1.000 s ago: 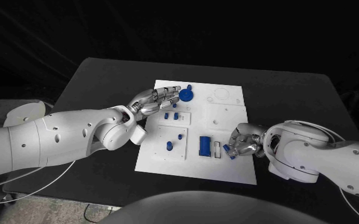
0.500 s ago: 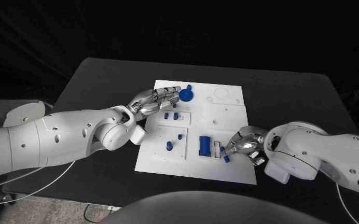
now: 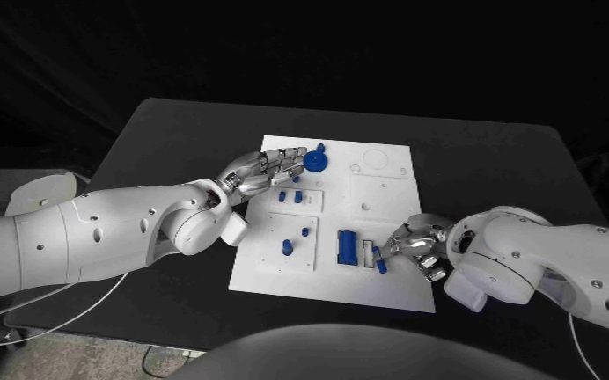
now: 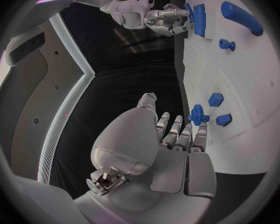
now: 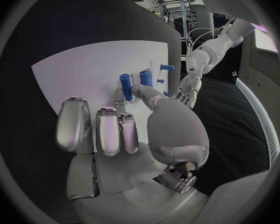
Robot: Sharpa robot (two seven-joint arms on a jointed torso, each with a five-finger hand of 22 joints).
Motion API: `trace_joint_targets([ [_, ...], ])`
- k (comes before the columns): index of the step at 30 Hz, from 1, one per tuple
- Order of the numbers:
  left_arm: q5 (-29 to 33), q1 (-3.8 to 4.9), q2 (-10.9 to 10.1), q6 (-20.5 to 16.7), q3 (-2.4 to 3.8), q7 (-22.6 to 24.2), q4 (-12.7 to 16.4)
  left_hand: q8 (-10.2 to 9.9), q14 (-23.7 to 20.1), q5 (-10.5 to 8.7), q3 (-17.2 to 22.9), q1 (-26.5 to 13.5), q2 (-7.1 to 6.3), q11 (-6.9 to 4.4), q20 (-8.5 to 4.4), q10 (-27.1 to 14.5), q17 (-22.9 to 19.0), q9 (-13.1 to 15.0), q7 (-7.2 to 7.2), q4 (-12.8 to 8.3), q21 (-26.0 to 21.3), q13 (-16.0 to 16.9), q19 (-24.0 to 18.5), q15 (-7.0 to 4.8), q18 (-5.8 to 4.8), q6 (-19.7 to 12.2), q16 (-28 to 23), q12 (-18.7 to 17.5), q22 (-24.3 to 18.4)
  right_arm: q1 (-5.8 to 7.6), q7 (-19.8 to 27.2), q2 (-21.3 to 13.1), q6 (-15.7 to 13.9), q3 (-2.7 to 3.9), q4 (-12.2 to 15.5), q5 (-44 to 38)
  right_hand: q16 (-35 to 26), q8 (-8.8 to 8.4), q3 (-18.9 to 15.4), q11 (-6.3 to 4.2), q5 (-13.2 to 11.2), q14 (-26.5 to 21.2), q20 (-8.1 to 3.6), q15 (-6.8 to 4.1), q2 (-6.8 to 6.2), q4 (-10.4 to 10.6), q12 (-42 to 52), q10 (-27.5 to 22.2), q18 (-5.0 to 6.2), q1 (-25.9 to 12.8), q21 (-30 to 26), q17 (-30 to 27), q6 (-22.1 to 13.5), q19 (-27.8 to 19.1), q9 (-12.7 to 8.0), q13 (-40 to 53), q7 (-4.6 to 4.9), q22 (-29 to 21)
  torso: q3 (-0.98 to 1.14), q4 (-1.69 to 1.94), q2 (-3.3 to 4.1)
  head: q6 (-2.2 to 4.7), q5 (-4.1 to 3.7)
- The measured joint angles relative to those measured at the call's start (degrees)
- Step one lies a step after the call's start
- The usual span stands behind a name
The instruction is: Assemble the parts on the task board
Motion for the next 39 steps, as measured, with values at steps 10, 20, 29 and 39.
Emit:
trace_joint_targets([
  [10, 0.0, 0.00, 0.0, 0.1, 0.01, -0.2, -0.1, 0.0, 0.0, 0.00, 0.0, 0.0, 0.00, 0.00, 0.00, 0.0, 0.0, 0.0, 0.00, 0.0, 0.0, 0.0, 0.0, 0.00, 0.00, 0.0, 0.0, 0.0, 0.0, 0.00, 0.1, 0.2, -1.5, 0.00, 0.5, 1.0, 0.0, -0.01, -0.1, 0.00, 0.0, 0.0, 0.00, 0.00, -0.14, -0.1, 0.0, 0.0, 0.00, -0.1, -0.3, -0.1, 0.4, 0.0, 0.0, 0.0, -0.35, 0.0, 0.02, -0.03, 0.01, 0.00, -0.10],
  [20, -0.1, -0.01, 0.0, 0.2, 0.01, -0.3, -0.1, 0.0, 0.0, 0.00, 0.0, 0.0, 0.00, 0.00, 0.00, 0.0, 0.0, 0.0, 0.00, 0.0, 0.0, 0.0, 0.0, 0.00, 0.00, 0.0, 0.0, 0.0, 0.1, 0.02, 0.5, -0.8, -2.8, 0.06, 2.1, 1.0, 0.0, -0.34, -0.2, 0.00, 0.2, 0.0, 0.00, 0.00, 0.10, -0.2, 0.0, 0.0, 0.00, 0.1, -0.3, -0.1, 0.4, 0.0, 0.0, 0.0, -0.41, 0.0, 0.04, 0.00, 0.04, 0.00, 0.18],
  [29, -0.1, -0.06, 0.0, 0.3, 0.01, -0.5, -0.1, 0.2, 0.0, 0.00, 0.0, 0.0, 0.00, 0.00, 0.00, 0.0, 0.0, 0.0, 0.00, 0.0, 0.0, 0.0, 0.0, 0.00, -0.01, 0.0, 0.0, 0.0, 0.1, 0.01, 0.7, -1.4, -3.1, 0.06, 3.0, 1.0, 0.0, -0.08, -0.5, -0.24, 0.3, 0.0, 0.00, 0.00, 0.23, -0.3, 0.0, 0.0, 0.00, 0.2, -0.3, -0.1, 0.4, 0.0, 0.1, 0.0, -0.41, 0.0, 0.03, -0.02, -0.02, 0.00, 0.23],
  [39, -0.1, -0.13, 0.0, 0.3, 0.04, -0.5, -0.1, 0.2, 0.0, 0.00, 0.0, 0.0, 0.00, 0.00, -0.01, 0.0, 0.0, 0.0, 0.00, 0.0, 0.2, 0.0, 0.0, 0.00, 0.00, 0.0, 0.0, 0.0, 0.1, 0.00, 1.0, -1.3, -4.0, 0.06, 2.9, 0.6, -0.4, -0.09, -0.8, -0.42, 0.5, 0.0, 0.00, 0.00, 0.25, 0.0, 0.0, 0.0, 0.00, 0.3, -1.0, -0.5, 0.4, 0.0, 0.1, 0.0, -0.41, 0.0, 0.01, -0.01, -0.01, 0.00, 0.01],
])
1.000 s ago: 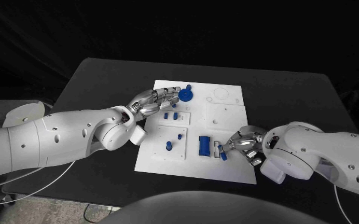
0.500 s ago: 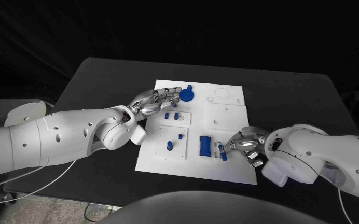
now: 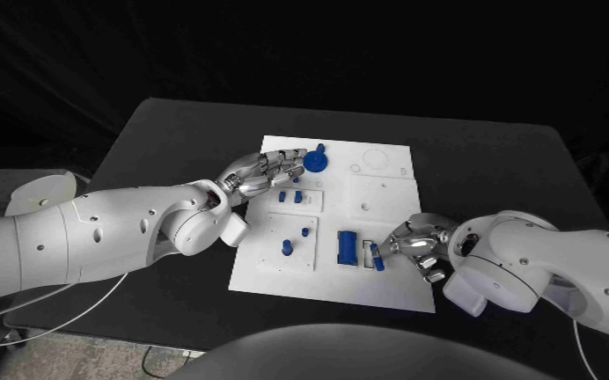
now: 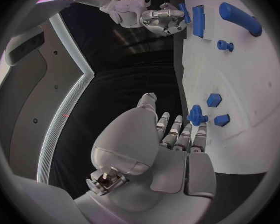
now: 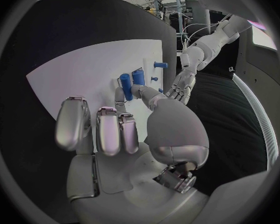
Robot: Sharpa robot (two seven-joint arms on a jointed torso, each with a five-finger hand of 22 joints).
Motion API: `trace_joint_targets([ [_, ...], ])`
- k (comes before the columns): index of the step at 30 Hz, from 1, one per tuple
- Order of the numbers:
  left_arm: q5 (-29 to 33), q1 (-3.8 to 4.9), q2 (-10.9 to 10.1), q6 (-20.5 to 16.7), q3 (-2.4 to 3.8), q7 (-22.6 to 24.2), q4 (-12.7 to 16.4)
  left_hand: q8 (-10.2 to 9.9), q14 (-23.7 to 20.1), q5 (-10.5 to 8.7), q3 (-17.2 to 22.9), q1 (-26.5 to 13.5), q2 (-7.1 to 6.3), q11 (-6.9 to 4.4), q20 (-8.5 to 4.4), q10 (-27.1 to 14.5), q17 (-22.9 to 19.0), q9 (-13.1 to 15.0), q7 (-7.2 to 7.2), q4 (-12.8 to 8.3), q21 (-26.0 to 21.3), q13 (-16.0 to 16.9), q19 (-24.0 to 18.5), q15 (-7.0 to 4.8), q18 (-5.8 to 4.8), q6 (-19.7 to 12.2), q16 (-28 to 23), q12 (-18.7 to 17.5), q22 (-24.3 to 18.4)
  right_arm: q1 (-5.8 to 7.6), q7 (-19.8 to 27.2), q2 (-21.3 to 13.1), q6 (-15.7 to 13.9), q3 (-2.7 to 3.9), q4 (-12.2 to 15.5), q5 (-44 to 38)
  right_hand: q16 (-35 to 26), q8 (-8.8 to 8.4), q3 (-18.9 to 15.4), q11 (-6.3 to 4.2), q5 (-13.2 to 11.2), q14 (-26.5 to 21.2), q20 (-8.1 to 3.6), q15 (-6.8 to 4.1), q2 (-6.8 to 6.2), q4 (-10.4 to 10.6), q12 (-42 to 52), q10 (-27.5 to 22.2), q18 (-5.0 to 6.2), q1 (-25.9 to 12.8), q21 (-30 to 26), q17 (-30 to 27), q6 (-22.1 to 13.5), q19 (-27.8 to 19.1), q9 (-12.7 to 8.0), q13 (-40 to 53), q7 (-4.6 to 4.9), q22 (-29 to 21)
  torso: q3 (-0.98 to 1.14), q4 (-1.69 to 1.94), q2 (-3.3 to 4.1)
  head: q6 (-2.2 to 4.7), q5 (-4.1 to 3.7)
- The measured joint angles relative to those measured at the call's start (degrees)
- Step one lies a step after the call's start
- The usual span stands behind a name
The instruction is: Assemble the parts on the task board
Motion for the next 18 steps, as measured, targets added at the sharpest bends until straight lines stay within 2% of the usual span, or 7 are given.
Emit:
trace_joint_targets([
  [5, 0.0, -0.01, 0.0, 0.0, 0.01, 0.0, 0.0, 0.0, 0.0, 0.00, 0.0, 0.0, 0.00, 0.00, 0.00, 0.0, 0.0, 0.0, 0.00, 0.0, 0.0, 0.0, 0.0, 0.00, 0.00, 0.0, 0.0, 0.0, 0.0, 0.00, 0.1, 0.3, -0.4, 0.00, -0.5, -0.7, 0.0, -0.06, -0.3, 0.00, -0.2, 0.0, 0.00, 0.00, 0.00, 0.2, 0.0, 0.0, 0.00, 0.0, -0.8, -0.2, -0.2, 0.0, -0.1, 0.0, -0.21, 0.0, 0.00, 0.02, 0.01, 0.00, -0.05],
  [11, 0.0, -0.04, 0.1, 0.0, 0.01, 0.0, -0.1, 0.0, 0.0, 0.00, 0.0, 0.0, 0.00, 0.00, 0.00, 0.0, 0.0, 0.0, 0.00, 0.0, 0.0, 0.0, 0.0, 0.00, 0.00, 0.0, 0.0, 0.0, 0.0, 0.00, 0.1, 0.6, -0.9, 0.00, -0.8, -1.6, -0.3, -0.38, -1.2, 0.00, -2.5, 0.0, 0.21, 0.00, 0.50, 0.7, 0.0, 0.0, 0.00, -0.5, -1.0, -0.4, -0.5, -0.2, -0.3, 0.0, -0.36, 0.0, -0.01, 0.02, 0.01, 0.00, -0.05],
  [18, 0.0, -0.17, 0.2, 0.1, 0.05, 0.0, -0.2, 0.0, 0.0, 0.00, 0.2, 0.0, 0.00, -0.20, -0.02, 0.2, 0.0, 0.0, 0.22, -0.2, 0.0, 0.0, 0.0, 0.00, 0.00, 0.2, 0.0, 0.0, 0.0, -0.03, 0.2, 1.5, -1.3, 0.00, -1.2, -2.3, -0.3, -0.67, -1.4, 0.00, -2.9, 0.0, 0.21, 0.00, 0.53, 1.0, 0.0, 0.0, 0.00, -0.5, -1.2, -0.4, -0.7, -0.2, -0.4, 0.0, -0.12, 0.0, -0.01, 0.01, 0.01, 0.00, -0.19],
])
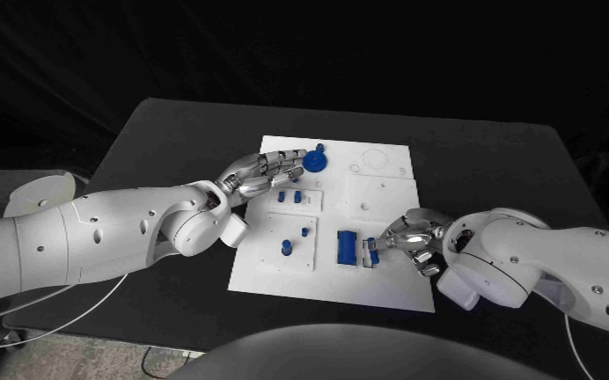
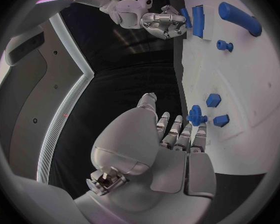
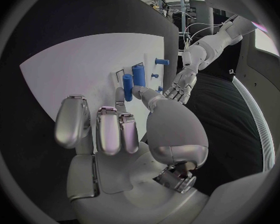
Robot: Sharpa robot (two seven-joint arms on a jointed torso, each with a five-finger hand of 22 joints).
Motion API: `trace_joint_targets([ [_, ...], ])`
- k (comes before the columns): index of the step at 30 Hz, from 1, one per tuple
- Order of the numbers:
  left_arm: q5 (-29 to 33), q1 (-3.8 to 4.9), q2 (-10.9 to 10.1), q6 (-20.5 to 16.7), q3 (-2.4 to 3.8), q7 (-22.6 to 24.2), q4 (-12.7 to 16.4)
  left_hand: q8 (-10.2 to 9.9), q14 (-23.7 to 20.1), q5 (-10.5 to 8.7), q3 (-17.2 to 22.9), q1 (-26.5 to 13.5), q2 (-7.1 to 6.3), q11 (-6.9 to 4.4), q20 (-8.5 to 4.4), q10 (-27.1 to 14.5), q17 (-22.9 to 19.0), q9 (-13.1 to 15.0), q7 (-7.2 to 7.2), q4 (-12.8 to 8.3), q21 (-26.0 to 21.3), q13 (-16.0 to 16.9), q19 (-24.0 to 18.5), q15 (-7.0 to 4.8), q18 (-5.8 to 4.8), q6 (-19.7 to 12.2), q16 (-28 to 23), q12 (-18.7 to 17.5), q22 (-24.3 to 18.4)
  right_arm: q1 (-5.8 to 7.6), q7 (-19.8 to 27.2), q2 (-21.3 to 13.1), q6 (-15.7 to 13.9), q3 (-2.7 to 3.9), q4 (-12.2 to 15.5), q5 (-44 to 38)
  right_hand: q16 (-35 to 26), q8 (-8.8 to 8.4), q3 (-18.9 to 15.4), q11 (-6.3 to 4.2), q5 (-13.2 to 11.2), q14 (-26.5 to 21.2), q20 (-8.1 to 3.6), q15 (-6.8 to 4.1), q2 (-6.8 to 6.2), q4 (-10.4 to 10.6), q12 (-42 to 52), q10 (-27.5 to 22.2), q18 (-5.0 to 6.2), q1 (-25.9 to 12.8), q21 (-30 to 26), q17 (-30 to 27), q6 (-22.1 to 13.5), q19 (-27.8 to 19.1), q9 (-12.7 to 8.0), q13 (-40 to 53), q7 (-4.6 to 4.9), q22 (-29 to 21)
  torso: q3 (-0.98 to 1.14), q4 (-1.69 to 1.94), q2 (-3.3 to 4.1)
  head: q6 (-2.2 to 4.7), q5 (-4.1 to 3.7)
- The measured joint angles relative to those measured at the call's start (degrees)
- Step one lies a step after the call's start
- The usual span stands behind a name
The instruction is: Assemble the parts on the task board
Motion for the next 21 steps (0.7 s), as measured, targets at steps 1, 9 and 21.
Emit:
trace_joint_targets([
  [1, 0.0, -0.02, 0.0, 0.0, 0.01, 0.0, 0.0, 0.0, 0.0, 0.00, 0.0, 0.0, 0.00, 0.00, -0.04, 0.0, 0.0, 0.0, 0.00, 0.0, 0.0, 0.0, 0.0, 0.00, 0.00, 0.0, 0.0, 0.0, 0.0, 0.00, 0.0, 0.1, 0.0, 0.00, -0.1, -0.1, 0.0, 0.00, 0.0, 0.00, -0.2, 0.0, 0.00, 0.00, 0.00, 0.0, 0.0, 0.0, 0.00, 0.0, -0.2, -0.1, 0.0, 0.0, 0.0, 0.0, 0.00, 0.0, 0.01, 0.00, 0.00, 0.00, 0.00],
  [9, 0.0, -0.06, 0.0, 0.0, 0.03, 0.0, 0.0, 0.0, 0.0, 0.00, 0.0, 0.0, 0.00, 0.00, 0.12, 0.0, 0.0, 0.0, 0.00, 0.0, 0.0, 0.0, 0.1, 0.00, 0.00, 0.0, 0.0, 0.0, 0.0, -0.12, -0.3, 0.6, 0.6, 0.00, -0.7, -1.0, -0.2, 0.00, -0.2, 0.00, -0.4, 0.0, 0.00, 0.00, 0.00, 0.2, 0.0, 0.0, 0.00, 0.0, -0.5, -0.3, 0.0, 0.0, -0.1, 0.0, 0.01, 0.0, 0.01, 0.01, 0.01, 0.00, 0.11],
  [21, 0.0, -0.10, 0.0, 0.0, 0.04, 0.0, -0.1, 0.0, 0.0, 0.00, 0.0, 0.0, 0.00, 0.00, 0.12, 0.0, 0.0, 0.0, 0.00, 0.0, 0.0, 0.0, 0.1, 0.00, 0.00, 0.0, 0.0, 0.0, 0.0, -0.31, -0.7, 0.8, 2.2, -0.01, -1.0, -1.9, -0.2, -0.28, -0.2, 0.00, -0.4, 0.0, 0.00, 0.00, -0.01, 0.2, 0.0, 0.0, 0.00, 0.0, -0.5, -0.3, -0.1, 0.0, -0.2, 0.0, 0.08, 0.0, 0.02, -0.02, -0.01, 0.00, 0.13],
])
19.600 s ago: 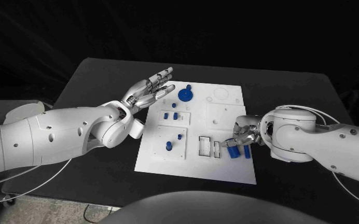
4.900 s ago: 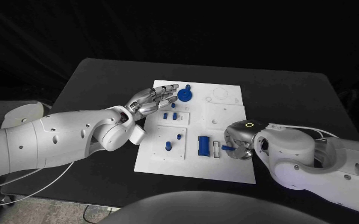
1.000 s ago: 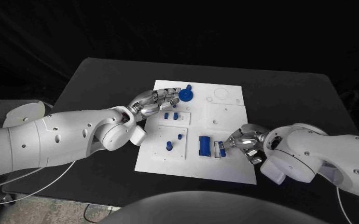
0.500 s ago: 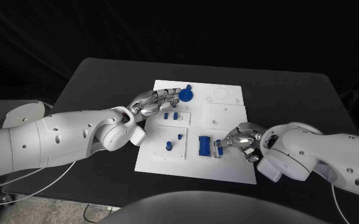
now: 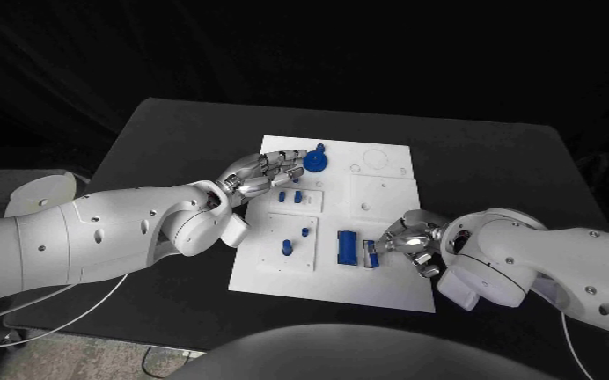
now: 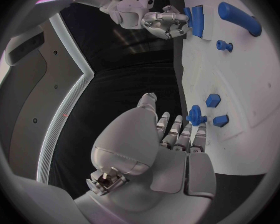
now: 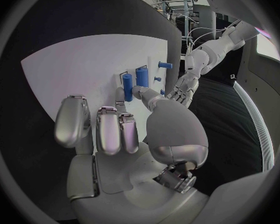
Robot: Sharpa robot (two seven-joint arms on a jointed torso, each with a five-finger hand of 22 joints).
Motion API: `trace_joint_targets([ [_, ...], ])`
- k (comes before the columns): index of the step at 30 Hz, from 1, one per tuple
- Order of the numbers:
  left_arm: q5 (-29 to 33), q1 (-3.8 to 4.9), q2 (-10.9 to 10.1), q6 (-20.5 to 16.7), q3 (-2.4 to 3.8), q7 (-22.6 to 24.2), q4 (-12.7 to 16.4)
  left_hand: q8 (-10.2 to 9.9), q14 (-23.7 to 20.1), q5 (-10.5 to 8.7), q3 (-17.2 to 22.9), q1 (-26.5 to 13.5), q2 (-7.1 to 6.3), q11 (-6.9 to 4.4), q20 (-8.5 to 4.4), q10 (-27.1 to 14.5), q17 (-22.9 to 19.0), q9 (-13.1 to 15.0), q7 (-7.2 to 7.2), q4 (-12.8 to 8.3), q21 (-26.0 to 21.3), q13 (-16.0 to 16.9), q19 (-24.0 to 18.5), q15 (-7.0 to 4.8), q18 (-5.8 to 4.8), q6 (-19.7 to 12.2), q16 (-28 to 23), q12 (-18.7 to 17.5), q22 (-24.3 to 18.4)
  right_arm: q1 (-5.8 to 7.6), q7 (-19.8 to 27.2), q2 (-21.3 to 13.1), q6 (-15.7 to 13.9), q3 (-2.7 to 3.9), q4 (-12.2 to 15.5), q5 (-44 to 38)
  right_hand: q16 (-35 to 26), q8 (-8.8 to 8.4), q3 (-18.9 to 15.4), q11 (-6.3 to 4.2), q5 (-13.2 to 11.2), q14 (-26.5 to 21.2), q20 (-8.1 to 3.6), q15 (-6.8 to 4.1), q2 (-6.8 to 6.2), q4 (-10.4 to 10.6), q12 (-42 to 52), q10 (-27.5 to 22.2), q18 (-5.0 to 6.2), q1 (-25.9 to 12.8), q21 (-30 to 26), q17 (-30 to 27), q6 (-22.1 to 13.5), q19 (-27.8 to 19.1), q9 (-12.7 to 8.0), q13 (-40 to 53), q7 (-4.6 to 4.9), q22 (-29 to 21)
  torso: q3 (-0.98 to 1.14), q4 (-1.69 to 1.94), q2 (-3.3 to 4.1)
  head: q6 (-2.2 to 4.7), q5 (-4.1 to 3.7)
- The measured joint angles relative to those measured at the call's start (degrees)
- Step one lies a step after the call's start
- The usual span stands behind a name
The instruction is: Assemble the parts on the task board
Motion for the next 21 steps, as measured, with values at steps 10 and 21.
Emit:
trace_joint_targets([
  [10, 0.0, -0.02, 0.0, 0.0, 0.01, 0.0, 0.0, 0.0, 0.0, 0.00, 0.0, 0.0, 0.00, 0.00, 0.00, 0.0, 0.0, 0.0, 0.20, 0.0, 0.0, 0.0, 0.0, 0.00, 0.01, 0.2, 0.0, 0.0, 0.0, -0.10, -0.1, 0.3, 0.7, 0.01, -0.3, -0.3, 0.0, 0.00, 0.0, 0.00, -0.1, 0.0, 0.01, 0.00, 0.00, 0.0, 0.0, 0.0, 0.00, 0.0, -0.2, 0.0, 0.0, 0.0, -0.1, 0.0, 0.02, 0.0, 0.01, 0.02, 0.00, 0.00, 0.02],
  [21, 0.0, -0.02, 0.0, 0.1, 0.02, 0.0, 0.0, 0.0, 0.0, 0.25, 0.0, 0.4, -0.06, 0.00, 0.00, 0.0, 0.0, 0.0, 0.20, 0.0, 0.0, 0.0, 0.0, 0.00, 0.00, 0.2, 0.0, 0.0, 0.0, -0.15, -0.2, 0.7, 0.8, 0.02, -0.7, -0.4, 0.0, -0.31, -1.5, 0.00, -4.2, 0.0, 0.20, 0.00, 0.31, 1.2, 0.0, 0.0, 0.00, -0.3, -0.4, -0.1, -0.6, -0.2, -0.3, 0.0, 0.26, 0.0, -0.01, 0.03, 0.04, 0.00, 0.07],
])
